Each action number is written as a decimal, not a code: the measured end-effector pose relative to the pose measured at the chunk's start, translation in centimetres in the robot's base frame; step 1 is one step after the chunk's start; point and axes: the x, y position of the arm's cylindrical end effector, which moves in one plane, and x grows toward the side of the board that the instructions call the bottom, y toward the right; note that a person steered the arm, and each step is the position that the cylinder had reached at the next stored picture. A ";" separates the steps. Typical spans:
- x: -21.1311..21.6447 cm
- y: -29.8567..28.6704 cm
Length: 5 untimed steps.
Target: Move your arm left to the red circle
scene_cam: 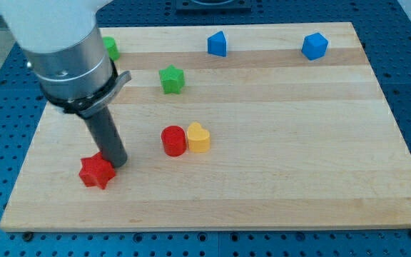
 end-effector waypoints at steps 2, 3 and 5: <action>2.2 -1.2; 1.1 2.3; -0.5 4.5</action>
